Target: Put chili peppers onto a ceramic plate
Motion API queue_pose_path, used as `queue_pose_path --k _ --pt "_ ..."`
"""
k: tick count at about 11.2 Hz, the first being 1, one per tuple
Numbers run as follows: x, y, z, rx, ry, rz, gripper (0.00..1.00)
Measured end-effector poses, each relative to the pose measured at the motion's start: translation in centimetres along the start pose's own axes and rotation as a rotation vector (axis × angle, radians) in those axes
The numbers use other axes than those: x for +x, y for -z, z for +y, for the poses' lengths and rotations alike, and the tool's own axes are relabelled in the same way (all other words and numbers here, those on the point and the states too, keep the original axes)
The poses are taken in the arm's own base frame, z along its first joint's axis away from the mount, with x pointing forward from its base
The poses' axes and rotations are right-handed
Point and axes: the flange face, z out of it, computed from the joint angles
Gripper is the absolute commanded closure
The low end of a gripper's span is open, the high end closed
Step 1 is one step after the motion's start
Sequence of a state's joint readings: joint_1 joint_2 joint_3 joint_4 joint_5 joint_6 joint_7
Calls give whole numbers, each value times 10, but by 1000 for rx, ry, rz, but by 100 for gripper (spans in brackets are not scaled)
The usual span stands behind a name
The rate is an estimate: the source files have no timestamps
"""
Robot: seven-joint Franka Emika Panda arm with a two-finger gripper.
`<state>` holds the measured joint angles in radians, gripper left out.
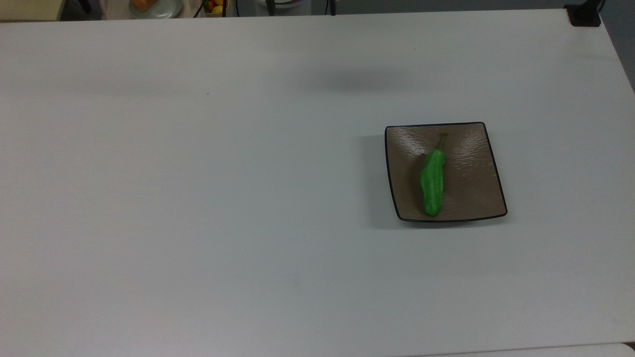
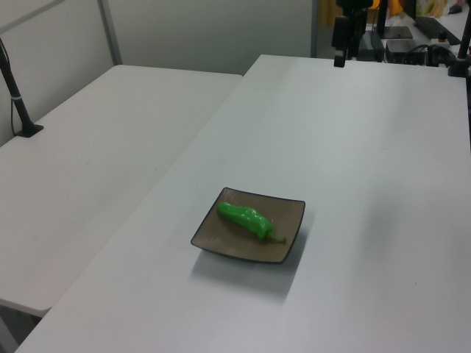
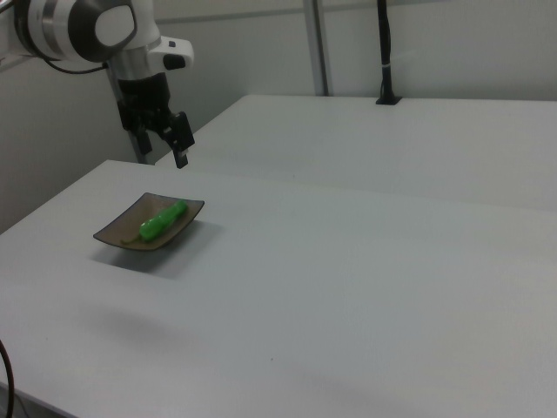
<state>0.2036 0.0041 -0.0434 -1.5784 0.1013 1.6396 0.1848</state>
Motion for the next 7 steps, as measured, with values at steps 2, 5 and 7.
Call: queue_pose_path --k 2,5,7 --pt "0 -2 6 -16 42 -1 0" --pt "4 -13 11 -66 181 15 0" --pt "5 -17 12 -75 232 7 0"
